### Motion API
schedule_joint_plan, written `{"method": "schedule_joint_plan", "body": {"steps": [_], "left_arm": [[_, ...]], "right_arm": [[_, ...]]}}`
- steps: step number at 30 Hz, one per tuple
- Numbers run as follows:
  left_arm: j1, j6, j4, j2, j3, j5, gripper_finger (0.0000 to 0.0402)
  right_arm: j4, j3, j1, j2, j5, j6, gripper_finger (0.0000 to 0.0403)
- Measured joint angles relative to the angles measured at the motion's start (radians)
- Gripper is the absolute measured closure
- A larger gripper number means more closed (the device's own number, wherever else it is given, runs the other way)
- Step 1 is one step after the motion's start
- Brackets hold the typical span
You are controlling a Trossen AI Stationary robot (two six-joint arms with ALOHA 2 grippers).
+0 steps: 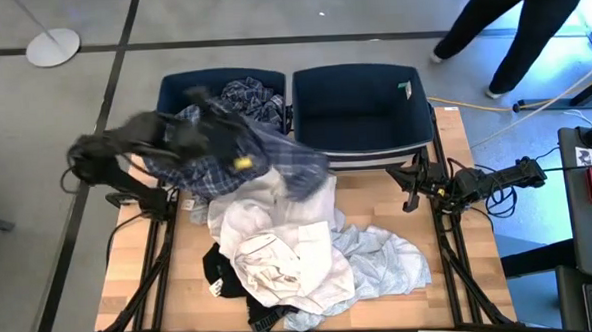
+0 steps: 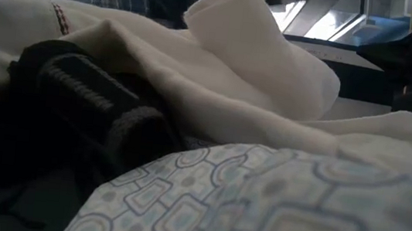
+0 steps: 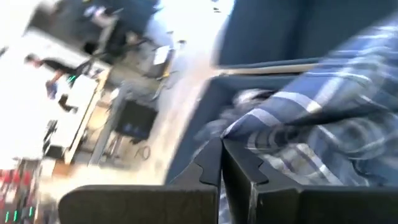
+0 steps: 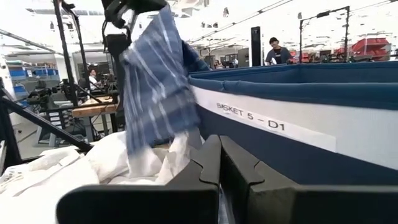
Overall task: Sort clothes
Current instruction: Put the long sleeve plaid shirt into the left blue laundry bin
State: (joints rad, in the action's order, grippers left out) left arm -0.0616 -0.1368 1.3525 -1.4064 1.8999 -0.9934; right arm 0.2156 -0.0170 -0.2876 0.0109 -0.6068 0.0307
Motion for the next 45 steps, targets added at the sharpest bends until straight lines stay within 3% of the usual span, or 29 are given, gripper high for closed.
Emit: {"method": "schedule_joint_plan", "body": {"steps": [6,17,20,31,39,45], "left_arm": [[0.166,0.072,0.000,0.123,0.000,-0.168,0.0401],[0.481,0.076,-0.114,0.149,-0.067,-0.147,0.0401],[0.567,0.053,-0.178,0.140,-0.126,-0.073,0.0401],[0.782,0.077,-0.252,0.049,-0.360,0.393,0.0400],[0.833,0.145,-0.268,-0.013,-0.405,0.491,0.0395],[0.850,0.159,-0.249,-0.008,-0.399,0.519,0.0327]], "right_arm": [[0.001,0.000,0.000,0.000,-0.014,0.000,0.0397],[0.022,0.000,0.000,0.000,-0.015,0.033,0.0397],[0.022,0.000,0.000,0.000,-0.015,0.047,0.0397],[0.022,0.000,0.000,0.000,-0.031,0.057,0.0397],[0.018,0.000,0.000,0.000,-0.030,0.038,0.0397],[0.012,0.000,0.000,0.000,-0.030,0.026,0.0397]]}}
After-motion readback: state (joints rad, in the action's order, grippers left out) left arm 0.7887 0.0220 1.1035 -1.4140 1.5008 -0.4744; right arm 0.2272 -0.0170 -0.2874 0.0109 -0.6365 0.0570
